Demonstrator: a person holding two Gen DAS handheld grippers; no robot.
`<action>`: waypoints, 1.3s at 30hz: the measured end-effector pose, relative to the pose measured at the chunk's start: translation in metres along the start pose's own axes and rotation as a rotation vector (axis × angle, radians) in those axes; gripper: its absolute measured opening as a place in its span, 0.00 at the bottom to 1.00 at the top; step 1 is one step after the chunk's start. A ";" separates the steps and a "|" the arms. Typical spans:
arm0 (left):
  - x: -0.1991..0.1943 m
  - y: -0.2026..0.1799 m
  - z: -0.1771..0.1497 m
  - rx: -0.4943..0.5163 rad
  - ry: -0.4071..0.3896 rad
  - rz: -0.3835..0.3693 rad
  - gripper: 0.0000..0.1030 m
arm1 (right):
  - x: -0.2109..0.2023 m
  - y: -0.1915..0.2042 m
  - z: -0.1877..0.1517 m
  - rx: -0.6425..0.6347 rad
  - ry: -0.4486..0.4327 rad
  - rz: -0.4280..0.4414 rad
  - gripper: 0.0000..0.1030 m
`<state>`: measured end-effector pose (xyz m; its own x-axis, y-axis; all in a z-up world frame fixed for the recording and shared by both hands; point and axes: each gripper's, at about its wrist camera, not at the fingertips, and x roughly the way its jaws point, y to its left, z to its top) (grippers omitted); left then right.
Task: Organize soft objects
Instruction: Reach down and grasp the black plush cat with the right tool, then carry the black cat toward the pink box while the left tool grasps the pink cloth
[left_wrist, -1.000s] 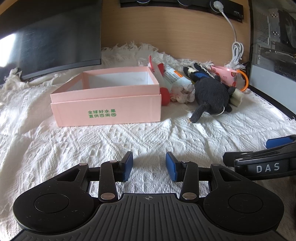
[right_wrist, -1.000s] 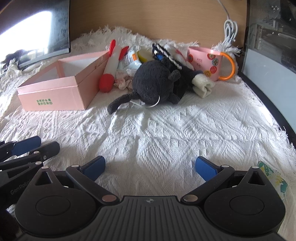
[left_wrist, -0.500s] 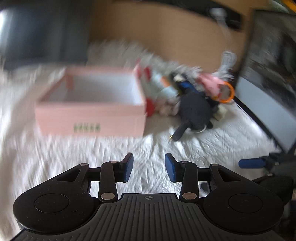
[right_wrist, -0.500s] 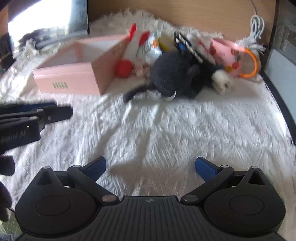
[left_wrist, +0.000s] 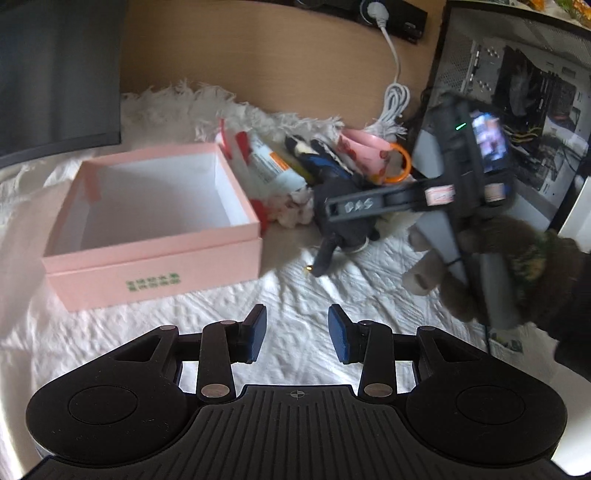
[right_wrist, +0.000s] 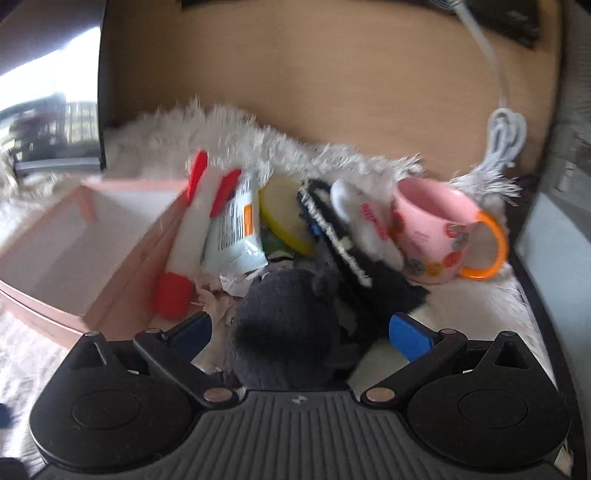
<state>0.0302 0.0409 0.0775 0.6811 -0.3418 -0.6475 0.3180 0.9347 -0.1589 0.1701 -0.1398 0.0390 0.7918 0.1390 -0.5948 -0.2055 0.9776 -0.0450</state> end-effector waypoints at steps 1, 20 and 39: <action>-0.001 0.005 0.002 -0.001 0.007 0.001 0.39 | 0.011 0.003 0.002 -0.013 0.020 -0.007 0.88; 0.065 -0.049 0.035 0.023 0.056 -0.162 0.39 | -0.133 -0.034 -0.068 0.062 0.124 -0.292 0.64; 0.178 -0.067 0.090 0.172 -0.029 0.406 0.42 | -0.143 -0.082 -0.123 0.139 0.024 -0.040 0.66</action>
<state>0.1889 -0.0916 0.0398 0.7909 0.0453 -0.6102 0.1237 0.9648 0.2320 0.0031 -0.2595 0.0293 0.7832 0.0977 -0.6140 -0.0911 0.9949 0.0421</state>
